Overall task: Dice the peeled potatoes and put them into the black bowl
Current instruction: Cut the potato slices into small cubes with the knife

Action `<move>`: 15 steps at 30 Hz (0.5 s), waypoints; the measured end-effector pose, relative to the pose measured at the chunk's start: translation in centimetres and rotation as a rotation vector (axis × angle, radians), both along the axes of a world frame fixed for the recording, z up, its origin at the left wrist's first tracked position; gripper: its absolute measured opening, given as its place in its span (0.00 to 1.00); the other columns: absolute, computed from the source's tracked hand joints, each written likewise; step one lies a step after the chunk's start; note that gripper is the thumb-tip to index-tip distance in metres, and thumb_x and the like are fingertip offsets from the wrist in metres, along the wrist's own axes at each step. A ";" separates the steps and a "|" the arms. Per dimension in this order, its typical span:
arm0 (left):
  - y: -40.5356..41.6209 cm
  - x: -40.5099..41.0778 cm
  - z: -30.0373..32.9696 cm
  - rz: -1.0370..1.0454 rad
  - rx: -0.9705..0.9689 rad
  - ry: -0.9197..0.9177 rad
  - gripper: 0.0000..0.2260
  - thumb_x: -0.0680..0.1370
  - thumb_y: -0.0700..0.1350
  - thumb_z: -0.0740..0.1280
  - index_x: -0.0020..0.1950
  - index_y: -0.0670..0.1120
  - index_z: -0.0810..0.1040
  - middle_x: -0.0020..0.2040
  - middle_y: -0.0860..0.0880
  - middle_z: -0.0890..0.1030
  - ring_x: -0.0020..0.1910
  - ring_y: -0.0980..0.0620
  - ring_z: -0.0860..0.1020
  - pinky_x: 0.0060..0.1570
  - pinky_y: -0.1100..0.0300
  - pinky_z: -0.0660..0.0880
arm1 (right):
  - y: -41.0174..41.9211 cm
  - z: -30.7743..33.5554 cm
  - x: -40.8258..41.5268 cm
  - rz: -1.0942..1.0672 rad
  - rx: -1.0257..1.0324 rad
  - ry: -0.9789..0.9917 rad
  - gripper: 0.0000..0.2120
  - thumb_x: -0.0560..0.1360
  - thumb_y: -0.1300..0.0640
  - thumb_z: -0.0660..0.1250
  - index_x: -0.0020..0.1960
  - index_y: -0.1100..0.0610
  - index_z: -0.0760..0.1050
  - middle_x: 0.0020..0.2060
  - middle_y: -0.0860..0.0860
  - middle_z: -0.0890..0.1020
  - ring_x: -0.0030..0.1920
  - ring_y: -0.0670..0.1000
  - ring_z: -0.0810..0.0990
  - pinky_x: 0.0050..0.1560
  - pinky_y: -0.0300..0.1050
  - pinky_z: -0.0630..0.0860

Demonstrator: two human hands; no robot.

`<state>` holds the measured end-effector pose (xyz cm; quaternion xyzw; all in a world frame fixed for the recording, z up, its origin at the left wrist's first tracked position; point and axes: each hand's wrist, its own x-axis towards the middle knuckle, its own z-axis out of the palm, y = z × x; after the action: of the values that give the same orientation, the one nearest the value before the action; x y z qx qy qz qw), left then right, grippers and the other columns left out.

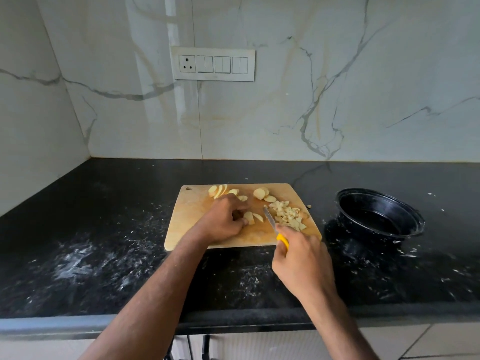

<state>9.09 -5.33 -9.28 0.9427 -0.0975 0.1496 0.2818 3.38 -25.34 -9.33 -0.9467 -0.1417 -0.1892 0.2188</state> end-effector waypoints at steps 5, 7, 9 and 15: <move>0.2 0.5 -0.2 0.011 0.036 -0.009 0.16 0.76 0.43 0.73 0.64 0.45 0.82 0.58 0.49 0.79 0.53 0.56 0.73 0.53 0.70 0.67 | 0.1 -0.5 0.2 0.014 -0.030 -0.007 0.21 0.77 0.50 0.64 0.70 0.43 0.74 0.45 0.50 0.85 0.44 0.53 0.84 0.44 0.50 0.81; 0.1 0.6 -0.4 0.023 0.017 -0.020 0.14 0.75 0.44 0.75 0.60 0.45 0.83 0.52 0.50 0.80 0.48 0.56 0.74 0.46 0.71 0.67 | 0.2 -0.5 0.2 0.028 -0.036 -0.004 0.21 0.77 0.50 0.64 0.70 0.43 0.73 0.44 0.50 0.85 0.43 0.53 0.83 0.44 0.48 0.81; -0.1 0.7 -0.6 0.040 0.008 -0.031 0.13 0.75 0.46 0.76 0.58 0.45 0.84 0.46 0.53 0.79 0.43 0.56 0.74 0.41 0.71 0.67 | 0.2 -0.5 0.1 0.047 -0.037 -0.001 0.21 0.78 0.50 0.64 0.71 0.43 0.73 0.43 0.49 0.85 0.43 0.52 0.83 0.44 0.47 0.80; 0.0 0.6 -0.5 0.023 0.008 -0.034 0.17 0.72 0.53 0.77 0.59 0.48 0.84 0.44 0.55 0.80 0.45 0.53 0.78 0.52 0.50 0.78 | 0.2 -0.5 0.0 0.073 -0.052 -0.013 0.21 0.78 0.49 0.64 0.72 0.45 0.73 0.43 0.49 0.85 0.42 0.50 0.84 0.43 0.44 0.80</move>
<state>9.69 -5.30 -9.80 0.9422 -0.0919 0.1687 0.2745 3.41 -25.17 -9.85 -0.9450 -0.1823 -0.1836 0.1999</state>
